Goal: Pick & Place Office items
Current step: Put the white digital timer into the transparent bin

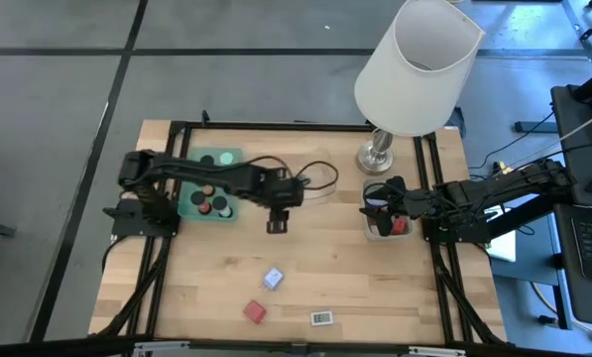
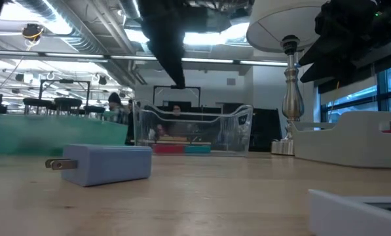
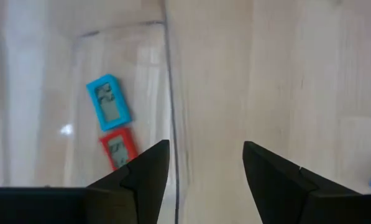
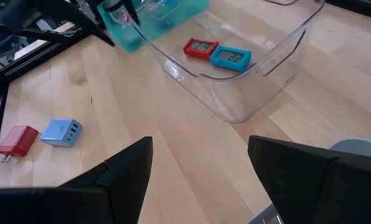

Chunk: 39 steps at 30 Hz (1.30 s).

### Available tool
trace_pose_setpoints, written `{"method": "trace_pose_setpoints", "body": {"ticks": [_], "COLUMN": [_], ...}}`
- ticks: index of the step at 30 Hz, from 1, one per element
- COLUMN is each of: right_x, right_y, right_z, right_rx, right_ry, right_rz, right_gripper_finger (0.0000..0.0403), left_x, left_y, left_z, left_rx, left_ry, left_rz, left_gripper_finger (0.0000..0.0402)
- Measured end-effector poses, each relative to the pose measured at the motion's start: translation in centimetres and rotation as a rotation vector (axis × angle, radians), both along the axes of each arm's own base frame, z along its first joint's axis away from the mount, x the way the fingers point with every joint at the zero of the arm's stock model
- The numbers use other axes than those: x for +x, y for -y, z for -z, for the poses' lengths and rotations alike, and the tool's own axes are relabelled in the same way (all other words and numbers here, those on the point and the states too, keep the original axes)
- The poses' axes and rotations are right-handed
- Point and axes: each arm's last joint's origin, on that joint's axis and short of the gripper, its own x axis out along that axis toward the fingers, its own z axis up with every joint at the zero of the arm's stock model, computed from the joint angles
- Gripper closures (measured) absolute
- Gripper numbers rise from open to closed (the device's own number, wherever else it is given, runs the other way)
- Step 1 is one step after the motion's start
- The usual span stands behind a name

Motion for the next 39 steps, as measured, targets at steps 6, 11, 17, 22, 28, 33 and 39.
{"method": "trace_pose_setpoints", "body": {"ticks": [6,11,17,22,28,33,39], "right_x": [0.0,0.0,0.0,0.3,1.7,4.8,7.1], "right_y": [0.0,0.0,0.1,0.1,-1.1,-4.3,-8.3], "right_z": [0.0,0.0,-0.1,-0.3,-0.3,-0.3,1.2], "right_rx": [-0.002,-0.007,-0.012,0.154,0.262,0.271,0.189], "right_ry": [0.0,0.003,0.015,0.096,0.165,0.298,0.398], "right_rz": [0.001,0.01,0.048,0.155,0.125,-0.119,-0.474], "right_gripper_finger": [0.0135,0.0135,0.0135,0.0135,0.0135,0.0135,0.0135], "left_x": [-4.6,-8.6,-11.6,-12.7,-13.4,-13.8,-13.8], "left_y": [4.0,7.9,11.5,13.7,15.3,16.0,16.0], "left_z": [-1.5,-0.5,1.8,3.0,3.0,2.8,2.8], "left_rx": [-0.066,-0.139,-0.239,-0.269,-0.25,-0.242,-0.236], "left_ry": [0.093,0.234,0.37,0.418,0.49,0.52,0.525], "left_rz": [-0.057,-0.064,-0.032,0.01,0.063,0.075,0.072], "left_gripper_finger": [0.021,0.0213,0.0211,0.0212,0.0211,0.0211,0.0212]}}
